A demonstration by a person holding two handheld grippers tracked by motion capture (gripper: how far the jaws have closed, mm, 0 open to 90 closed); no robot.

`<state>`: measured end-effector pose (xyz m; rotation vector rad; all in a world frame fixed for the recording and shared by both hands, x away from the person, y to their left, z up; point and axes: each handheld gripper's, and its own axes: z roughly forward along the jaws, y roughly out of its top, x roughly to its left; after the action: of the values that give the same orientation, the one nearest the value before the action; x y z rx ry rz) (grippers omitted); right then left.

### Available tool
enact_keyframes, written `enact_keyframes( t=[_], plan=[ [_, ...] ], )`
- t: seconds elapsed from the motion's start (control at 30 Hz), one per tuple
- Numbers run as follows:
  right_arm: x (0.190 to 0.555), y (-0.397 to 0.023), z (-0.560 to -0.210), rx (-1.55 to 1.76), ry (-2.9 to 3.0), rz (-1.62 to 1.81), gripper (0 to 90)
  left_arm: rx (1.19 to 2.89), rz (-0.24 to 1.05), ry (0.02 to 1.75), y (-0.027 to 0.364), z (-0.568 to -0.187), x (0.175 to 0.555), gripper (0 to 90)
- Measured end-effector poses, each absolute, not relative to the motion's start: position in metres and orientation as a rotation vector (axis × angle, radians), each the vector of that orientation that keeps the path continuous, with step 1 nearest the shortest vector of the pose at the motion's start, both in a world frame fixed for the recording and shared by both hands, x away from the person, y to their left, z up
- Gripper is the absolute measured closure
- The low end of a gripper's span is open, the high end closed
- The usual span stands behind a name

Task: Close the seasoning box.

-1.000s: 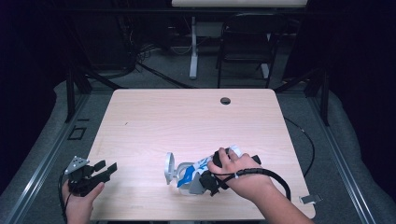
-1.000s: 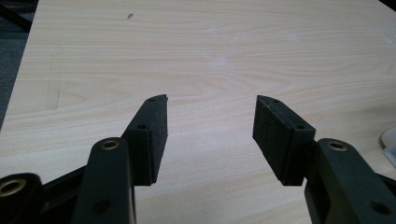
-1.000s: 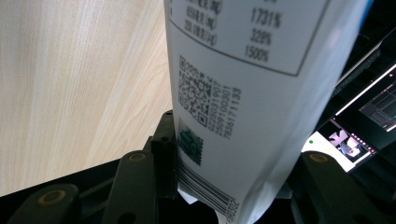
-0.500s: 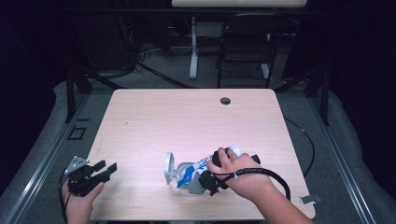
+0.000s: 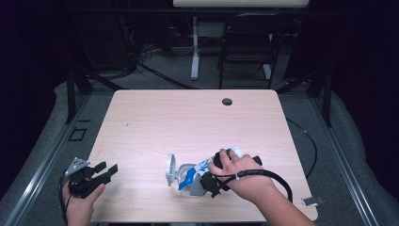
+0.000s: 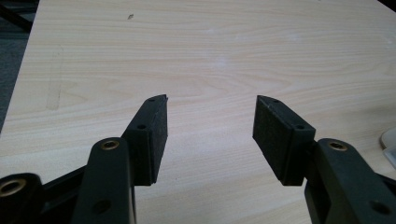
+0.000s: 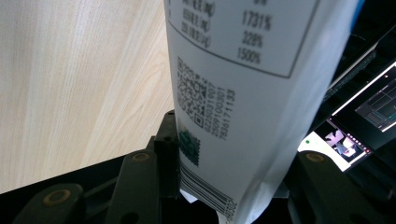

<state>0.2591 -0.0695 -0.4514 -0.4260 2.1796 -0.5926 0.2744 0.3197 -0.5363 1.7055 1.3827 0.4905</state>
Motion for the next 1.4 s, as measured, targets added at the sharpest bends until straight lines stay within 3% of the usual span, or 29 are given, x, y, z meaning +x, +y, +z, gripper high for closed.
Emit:
enact_keyframes(
  t=[1.4],
  plan=[
    [0.2587,-0.0685,-0.4516,-0.433,2.174,-0.583,61.8,1.706,0.492,1.385,0.3201,-0.5362,0.2744,45.7]
  ],
)
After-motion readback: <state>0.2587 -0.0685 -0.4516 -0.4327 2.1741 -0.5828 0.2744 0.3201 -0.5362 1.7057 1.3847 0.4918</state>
